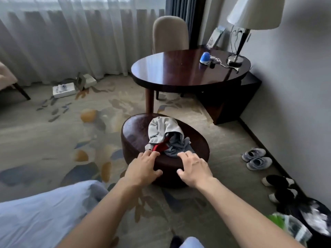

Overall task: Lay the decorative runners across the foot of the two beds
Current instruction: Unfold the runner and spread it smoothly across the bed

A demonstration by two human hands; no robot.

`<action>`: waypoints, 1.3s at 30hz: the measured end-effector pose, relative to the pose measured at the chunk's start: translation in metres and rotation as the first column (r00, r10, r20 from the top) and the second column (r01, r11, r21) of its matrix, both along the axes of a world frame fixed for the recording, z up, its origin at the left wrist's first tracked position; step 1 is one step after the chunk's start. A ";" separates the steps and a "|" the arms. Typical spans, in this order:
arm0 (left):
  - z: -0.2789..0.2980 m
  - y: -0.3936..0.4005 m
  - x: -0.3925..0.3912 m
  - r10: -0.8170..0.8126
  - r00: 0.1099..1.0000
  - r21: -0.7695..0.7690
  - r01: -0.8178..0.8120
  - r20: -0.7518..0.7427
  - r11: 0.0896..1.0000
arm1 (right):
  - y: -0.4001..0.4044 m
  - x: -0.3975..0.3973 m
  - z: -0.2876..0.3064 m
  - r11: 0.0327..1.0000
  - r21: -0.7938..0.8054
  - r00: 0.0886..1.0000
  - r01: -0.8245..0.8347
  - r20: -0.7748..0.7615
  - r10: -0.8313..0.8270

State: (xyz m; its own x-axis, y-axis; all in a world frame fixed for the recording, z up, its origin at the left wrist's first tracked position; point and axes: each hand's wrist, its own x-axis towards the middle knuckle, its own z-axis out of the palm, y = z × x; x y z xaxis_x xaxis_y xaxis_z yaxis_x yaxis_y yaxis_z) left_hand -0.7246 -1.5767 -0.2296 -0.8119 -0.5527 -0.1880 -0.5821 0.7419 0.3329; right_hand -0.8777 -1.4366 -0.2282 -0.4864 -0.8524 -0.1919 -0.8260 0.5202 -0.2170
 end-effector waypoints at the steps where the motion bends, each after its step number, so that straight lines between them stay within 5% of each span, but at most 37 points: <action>1: -0.003 -0.015 -0.021 -0.013 1.000 0.010 0.013 0.006 1.000 | -0.015 -0.018 -0.004 1.000 0.009 1.000 0.011 0.007 -0.011; 12: -0.093 -0.168 -0.209 -0.007 0.994 0.098 -0.003 0.108 0.995 | -0.177 -0.207 -0.086 0.996 0.084 0.991 -0.025 0.130 0.014; 30: -0.329 -0.314 -0.292 0.031 0.970 0.324 -0.111 0.242 0.940 | -0.322 -0.305 -0.326 0.964 0.262 0.942 0.046 0.309 -0.129; 39: -0.382 -0.308 -0.318 0.045 0.999 0.501 -0.045 0.011 0.864 | -0.348 -0.295 -0.377 0.973 0.214 0.872 0.089 0.455 -0.180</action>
